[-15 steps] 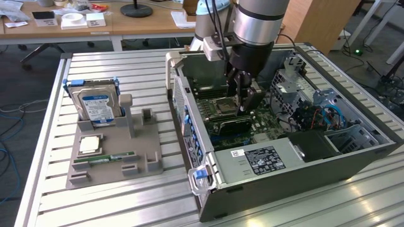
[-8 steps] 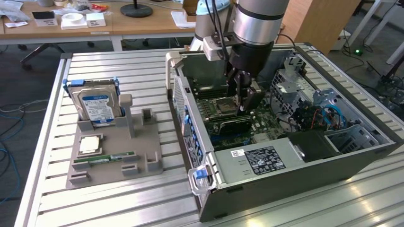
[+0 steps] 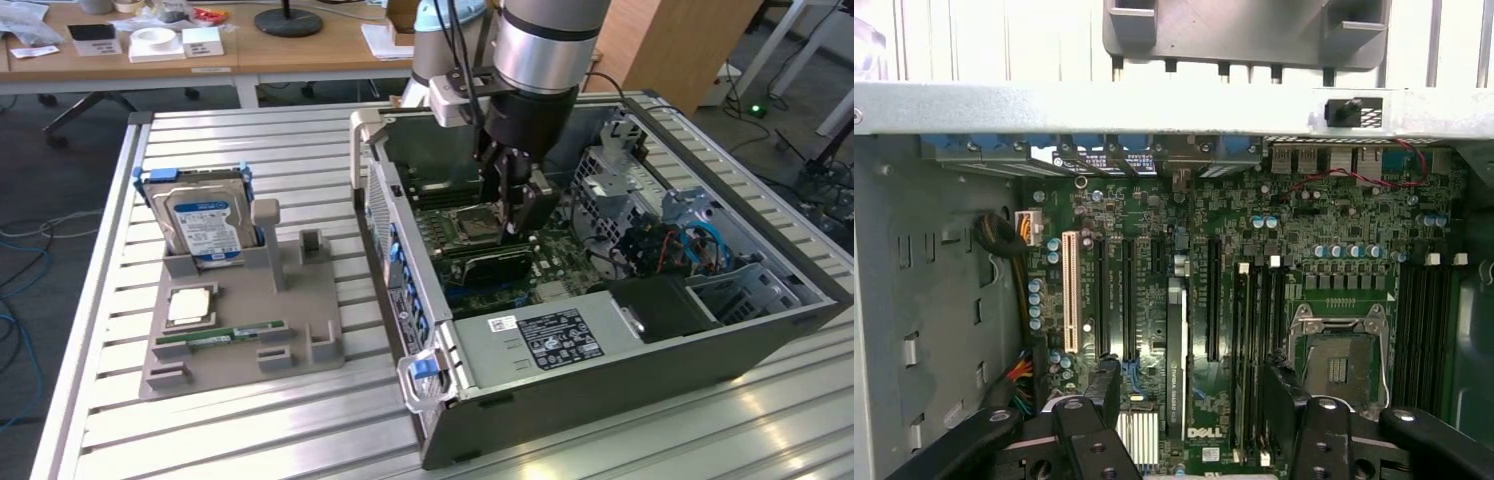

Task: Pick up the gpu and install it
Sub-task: 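Insert the gpu into the slot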

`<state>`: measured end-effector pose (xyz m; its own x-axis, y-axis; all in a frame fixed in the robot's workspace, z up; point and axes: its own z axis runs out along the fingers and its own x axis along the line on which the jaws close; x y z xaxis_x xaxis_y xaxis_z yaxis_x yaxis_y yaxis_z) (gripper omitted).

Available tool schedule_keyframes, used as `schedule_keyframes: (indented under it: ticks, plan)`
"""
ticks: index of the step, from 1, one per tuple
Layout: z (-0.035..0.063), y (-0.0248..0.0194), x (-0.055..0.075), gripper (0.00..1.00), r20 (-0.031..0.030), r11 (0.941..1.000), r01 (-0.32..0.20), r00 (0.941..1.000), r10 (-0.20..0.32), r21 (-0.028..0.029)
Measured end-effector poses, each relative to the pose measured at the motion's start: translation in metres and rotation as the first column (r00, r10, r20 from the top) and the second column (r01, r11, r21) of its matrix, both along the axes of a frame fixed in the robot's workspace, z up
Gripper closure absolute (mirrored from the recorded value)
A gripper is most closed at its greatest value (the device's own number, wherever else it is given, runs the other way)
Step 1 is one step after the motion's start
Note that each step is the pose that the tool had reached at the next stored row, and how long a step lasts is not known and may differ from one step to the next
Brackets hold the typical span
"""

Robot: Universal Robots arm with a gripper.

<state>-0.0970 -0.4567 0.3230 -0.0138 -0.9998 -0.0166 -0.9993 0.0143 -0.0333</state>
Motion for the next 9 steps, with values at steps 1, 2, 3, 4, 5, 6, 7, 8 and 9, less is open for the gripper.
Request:
schedule_keyframes:
  ticks: [1, 2, 3, 4, 5, 6, 7, 8, 9]
  plan:
    - [0.0008, 0.0, 0.0, 0.31, 0.0001, 1.0, 0.0, 1.0, 0.0, 0.0001]
    - [0.0018, 0.0, 0.0, 0.31, 0.0, 1.0, 0.0, 1.0, 0.0, 0.0001]
    - [0.0028, 0.0, 0.0, 0.31, 0.0, 1.0, 0.0, 1.0, 0.0, 0.0001]
    - [0.0036, 0.0, 0.0, 0.31, 0.0001, 1.0, 0.0, 1.0, 0.0, 0.0001]
    - [0.0042, 0.0, 0.0, 0.31, 0.0001, 1.0, 0.0, 1.0, 0.0, 0.0002]
    - [0.0047, 0.0, 0.0, 0.31, 0.0001, 1.0, 0.0, 1.0, 0.0, 0.0002]
    - [0.0052, 0.0, 0.0, 0.31, 0.0001, 1.0, 0.0, 1.0, 0.0, 0.0002]
    - [0.0058, 0.0, 0.0, 0.31, 0.0001, 1.0, 0.0, 1.0, 0.0, 0.0002]
    - [0.006, 0.0, 0.0, 0.31, 0.0002, 1.0, 0.0, 1.0, 0.0, 0.0004]
